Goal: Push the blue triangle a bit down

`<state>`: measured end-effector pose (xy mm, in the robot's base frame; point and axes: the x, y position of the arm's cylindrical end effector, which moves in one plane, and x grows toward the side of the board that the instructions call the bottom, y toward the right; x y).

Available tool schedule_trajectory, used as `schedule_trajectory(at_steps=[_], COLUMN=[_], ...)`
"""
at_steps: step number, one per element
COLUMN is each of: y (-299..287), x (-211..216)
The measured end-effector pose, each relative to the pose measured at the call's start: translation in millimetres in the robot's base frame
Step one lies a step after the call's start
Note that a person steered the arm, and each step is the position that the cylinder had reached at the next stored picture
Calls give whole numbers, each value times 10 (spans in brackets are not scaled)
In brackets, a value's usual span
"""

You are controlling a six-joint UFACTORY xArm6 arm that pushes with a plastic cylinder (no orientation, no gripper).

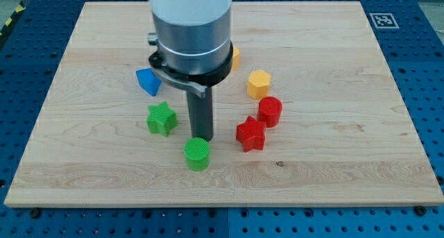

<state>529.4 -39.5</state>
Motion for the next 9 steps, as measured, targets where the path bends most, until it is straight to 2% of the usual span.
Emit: schedule_trajectory(at_steps=[3, 5, 7, 8, 9], y=[-504, -1250, -1351, -1390, -1632], x=[101, 349, 353, 285, -70])
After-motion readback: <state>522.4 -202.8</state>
